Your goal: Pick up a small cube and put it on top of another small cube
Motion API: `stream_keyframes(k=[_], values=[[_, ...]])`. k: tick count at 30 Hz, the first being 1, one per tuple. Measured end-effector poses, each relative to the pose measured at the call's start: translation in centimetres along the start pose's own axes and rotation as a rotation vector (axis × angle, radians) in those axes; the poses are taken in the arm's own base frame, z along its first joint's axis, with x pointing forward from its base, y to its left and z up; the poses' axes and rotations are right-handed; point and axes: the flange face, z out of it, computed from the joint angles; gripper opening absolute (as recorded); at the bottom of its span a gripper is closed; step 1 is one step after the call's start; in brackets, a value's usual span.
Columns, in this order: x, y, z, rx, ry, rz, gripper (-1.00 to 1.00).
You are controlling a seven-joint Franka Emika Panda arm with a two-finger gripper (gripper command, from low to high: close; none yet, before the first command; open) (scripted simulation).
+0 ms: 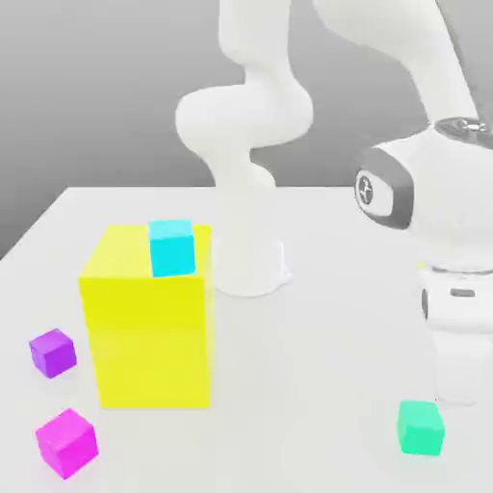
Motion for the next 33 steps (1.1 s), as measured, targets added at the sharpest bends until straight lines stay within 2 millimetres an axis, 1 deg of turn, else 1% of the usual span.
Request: stream_keyframes(k=[4,5,10,11,12,13,17,19,25,29,33], values=[[-0.2,-0.2,5.2,-0.002,-0.010,-0.018,0.00],[-0.3,-0.3,5.9,-0.002,-0.010,-0.018,-1.00],[-0.3,-0.3,5.9,-0.002,-0.012,-0.018,-1.00],[-0.3,-0.3,6.3,-0.002,-0.012,-0.018,-1.00],[-0.3,-0.3,5.8,-0.002,-0.012,-0.019,-1.00],[-0.2,-0.3,4.9,-0.003,-0.012,-0.020,-1.00],[-0.2,-0.1,0.5,-0.003,-0.012,-0.005,-1.00],[-0.4,2.0,-0.1,-0.005,-0.015,0.014,-1.00],[-2.1,10.3,-1.0,-0.011,-0.022,-0.026,-1.00],[-4.0,15.8,-1.7,-0.015,-0.025,-0.061,-1.00],[-6.6,21.1,-2.5,-0.018,-0.027,-0.097,-1.00]])
